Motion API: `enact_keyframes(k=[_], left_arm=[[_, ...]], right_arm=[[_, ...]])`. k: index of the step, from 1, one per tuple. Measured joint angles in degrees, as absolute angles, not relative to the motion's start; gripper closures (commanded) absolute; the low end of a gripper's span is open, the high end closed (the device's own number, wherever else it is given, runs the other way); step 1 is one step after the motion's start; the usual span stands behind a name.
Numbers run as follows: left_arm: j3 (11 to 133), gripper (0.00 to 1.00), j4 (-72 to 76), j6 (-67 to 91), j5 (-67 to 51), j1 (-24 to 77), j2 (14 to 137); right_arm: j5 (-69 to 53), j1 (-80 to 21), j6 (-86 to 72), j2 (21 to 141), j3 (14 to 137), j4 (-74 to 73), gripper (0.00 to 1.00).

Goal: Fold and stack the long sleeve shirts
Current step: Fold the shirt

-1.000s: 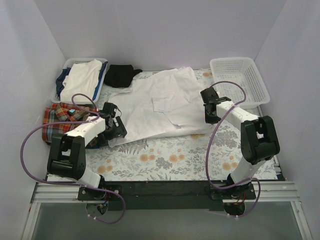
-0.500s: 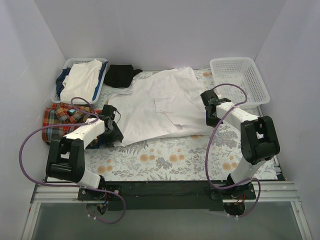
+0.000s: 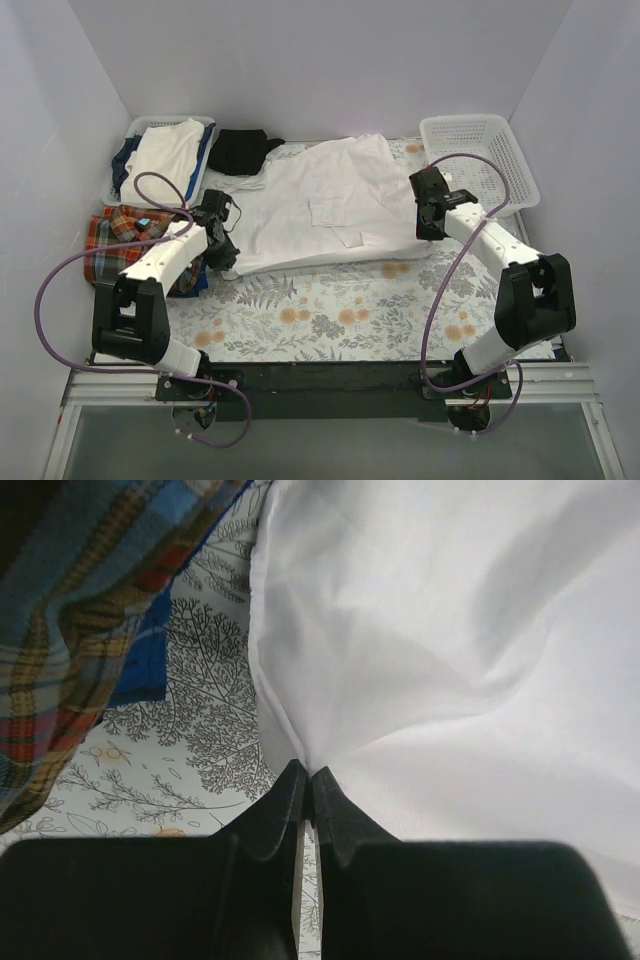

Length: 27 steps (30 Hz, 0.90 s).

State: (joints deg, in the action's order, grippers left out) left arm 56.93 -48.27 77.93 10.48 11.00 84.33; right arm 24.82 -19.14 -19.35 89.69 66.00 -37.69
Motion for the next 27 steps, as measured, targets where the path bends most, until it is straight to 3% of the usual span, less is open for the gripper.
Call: enact_keyframes(k=[9, 22, 27], left_arm=[[66.17, 0.98, -49.34, 75.53, 15.73, 10.98, 91.79], [78.17, 0.95, -47.72, 72.64, 18.31, 8.97, 103.70], [83.37, 0.86, -46.78, 71.31, 18.13, 7.31, 107.39]], right_arm=[[24.49, -19.14, -18.02, 90.70, 76.55, -38.48, 0.99], [23.59, -17.67, -15.07, 110.26, 96.64, -39.05, 0.99], [22.70, -17.30, -14.90, 114.74, 100.75, -38.87, 0.99]])
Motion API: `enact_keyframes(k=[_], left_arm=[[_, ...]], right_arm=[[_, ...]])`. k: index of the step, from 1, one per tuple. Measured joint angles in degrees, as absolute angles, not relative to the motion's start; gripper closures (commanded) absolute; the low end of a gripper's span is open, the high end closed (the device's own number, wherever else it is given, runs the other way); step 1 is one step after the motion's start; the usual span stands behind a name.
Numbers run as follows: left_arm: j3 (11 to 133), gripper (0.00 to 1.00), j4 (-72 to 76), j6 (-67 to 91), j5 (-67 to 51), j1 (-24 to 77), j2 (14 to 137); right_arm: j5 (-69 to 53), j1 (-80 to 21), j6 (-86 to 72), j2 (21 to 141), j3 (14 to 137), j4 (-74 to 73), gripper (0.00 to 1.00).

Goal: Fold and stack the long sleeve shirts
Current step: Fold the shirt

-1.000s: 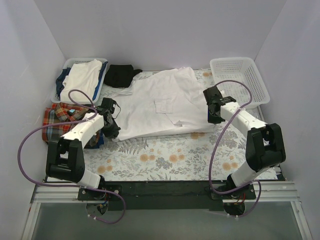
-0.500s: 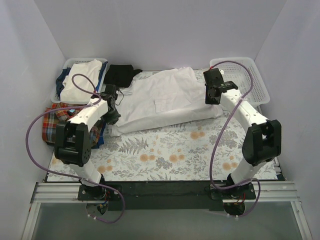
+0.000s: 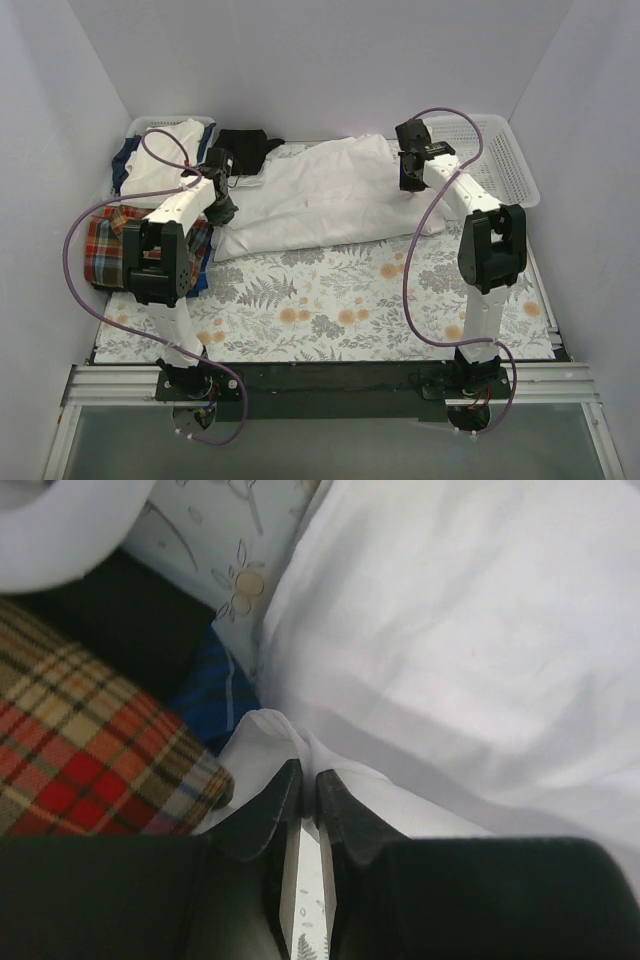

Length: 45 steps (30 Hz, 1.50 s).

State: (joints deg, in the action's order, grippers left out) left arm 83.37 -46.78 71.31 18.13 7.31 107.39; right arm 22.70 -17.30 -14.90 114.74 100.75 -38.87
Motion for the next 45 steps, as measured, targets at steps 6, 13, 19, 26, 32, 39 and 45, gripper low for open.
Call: enact_keyframes(k=[6, 13, 19, 26, 32, 39, 45], left_arm=[[88.90, 0.83, -45.63, 69.38, 16.62, 6.68, 111.83], [90.32, 0.68, -44.38, 68.12, 13.89, 6.61, 114.10], [85.95, 0.56, -43.13, 68.01, 12.84, 6.59, 114.08], [84.58, 0.53, -43.86, 68.90, 15.68, 6.55, 113.34], [80.34, 0.47, -44.12, 70.00, 18.76, 6.55, 108.95], [75.57, 0.37, -43.31, 70.96, 18.85, 6.55, 98.48], [75.35, 0.36, -41.23, 70.98, 14.96, 6.55, 93.01]], right_arm=[[22.65, -16.86, -15.07, 114.37, 98.63, -38.87, 0.99], [21.87, -16.51, -16.51, 107.90, 82.76, -39.59, 0.99], [20.82, -16.51, -17.87, 103.83, 75.79, -40.42, 0.99], [22.31, -16.51, -18.00, 106.61, 81.41, -40.47, 0.99], [24.23, -16.51, -17.87, 112.27, 91.74, -40.18, 0.83], [24.99, -16.49, -17.96, 111.02, 92.73, -40.14, 0.45], [22.83, -16.88, -17.82, 102.15, 86.39, -40.07, 0.46]])
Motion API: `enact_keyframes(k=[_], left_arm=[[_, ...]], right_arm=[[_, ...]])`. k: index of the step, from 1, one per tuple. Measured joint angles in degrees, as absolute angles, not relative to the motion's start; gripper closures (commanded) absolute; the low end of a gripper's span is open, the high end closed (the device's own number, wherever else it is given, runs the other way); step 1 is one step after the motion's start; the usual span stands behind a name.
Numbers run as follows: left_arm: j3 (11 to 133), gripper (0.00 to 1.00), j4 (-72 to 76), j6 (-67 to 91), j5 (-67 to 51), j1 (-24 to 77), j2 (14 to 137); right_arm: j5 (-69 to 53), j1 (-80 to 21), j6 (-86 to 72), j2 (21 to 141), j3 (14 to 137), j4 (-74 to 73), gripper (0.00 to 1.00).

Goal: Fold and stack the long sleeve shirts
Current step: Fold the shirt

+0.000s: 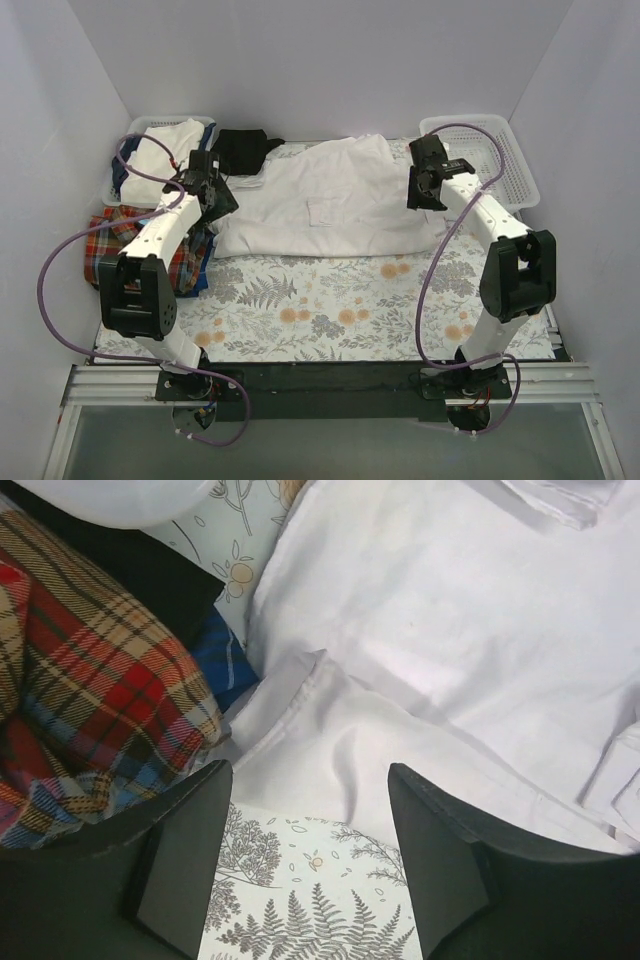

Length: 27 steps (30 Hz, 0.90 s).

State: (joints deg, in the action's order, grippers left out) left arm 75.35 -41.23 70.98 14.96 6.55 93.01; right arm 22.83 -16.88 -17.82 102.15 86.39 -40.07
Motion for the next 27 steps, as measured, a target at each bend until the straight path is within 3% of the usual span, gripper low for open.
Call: enact_keyframes(k=[6, 14, 27], left_arm=[[71.68, 0.37, -40.21, 71.42, 11.60, 6.92, 92.99], [67.53, 0.37, -37.82, 72.66, 7.20, 12.45, 93.71], [63.55, 0.32, -36.99, 74.04, 18.57, 12.95, 101.21]], right_arm=[[18.46, -19.49, -17.76, 98.74, 80.25, -38.87, 0.52], [11.49, -20.62, -16.91, 103.53, 76.40, -37.50, 0.55], [9.87, -18.13, -16.21, 111.22, 76.34, -32.29, 0.59]])
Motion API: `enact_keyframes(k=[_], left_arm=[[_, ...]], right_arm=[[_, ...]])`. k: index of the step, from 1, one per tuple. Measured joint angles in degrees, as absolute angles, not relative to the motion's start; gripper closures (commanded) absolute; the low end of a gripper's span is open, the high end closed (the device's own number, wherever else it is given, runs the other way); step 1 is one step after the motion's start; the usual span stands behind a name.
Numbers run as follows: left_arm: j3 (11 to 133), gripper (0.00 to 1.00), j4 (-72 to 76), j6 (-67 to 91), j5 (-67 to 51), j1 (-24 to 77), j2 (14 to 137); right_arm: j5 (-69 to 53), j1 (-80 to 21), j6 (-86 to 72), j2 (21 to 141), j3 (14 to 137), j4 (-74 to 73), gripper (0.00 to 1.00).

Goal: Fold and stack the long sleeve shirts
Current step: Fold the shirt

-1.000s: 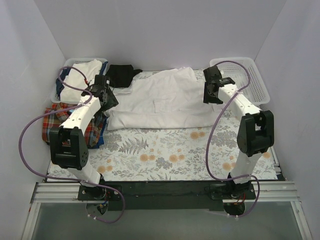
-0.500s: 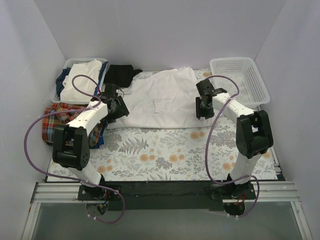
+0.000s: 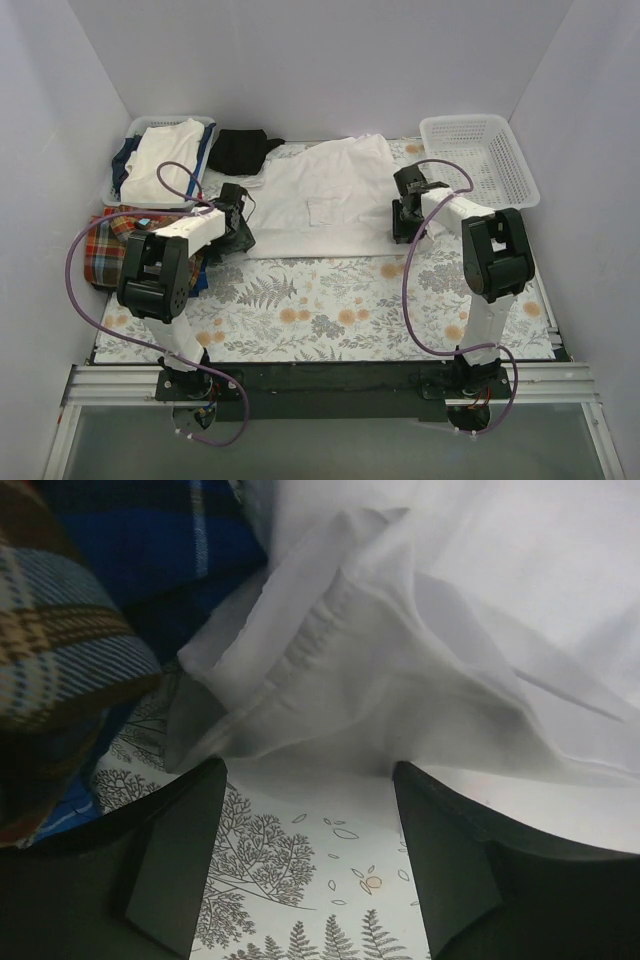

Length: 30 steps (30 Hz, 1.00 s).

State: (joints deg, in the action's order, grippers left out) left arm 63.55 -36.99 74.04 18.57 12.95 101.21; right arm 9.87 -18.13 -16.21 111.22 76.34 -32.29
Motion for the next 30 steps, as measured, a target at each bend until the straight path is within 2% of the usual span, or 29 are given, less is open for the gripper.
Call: enact_keyframes(k=[15, 30], left_arm=[[60.93, 0.33, -30.98, 73.43, 18.61, 8.88, 100.36], [51.86, 0.35, -30.96, 73.97, 17.02, 8.71, 92.16]], right_arm=[[9.28, -13.34, -19.46, 104.84, 66.19, -23.55, 0.60], [10.87, -12.75, -20.14, 98.65, 57.80, -19.49, 0.62]])
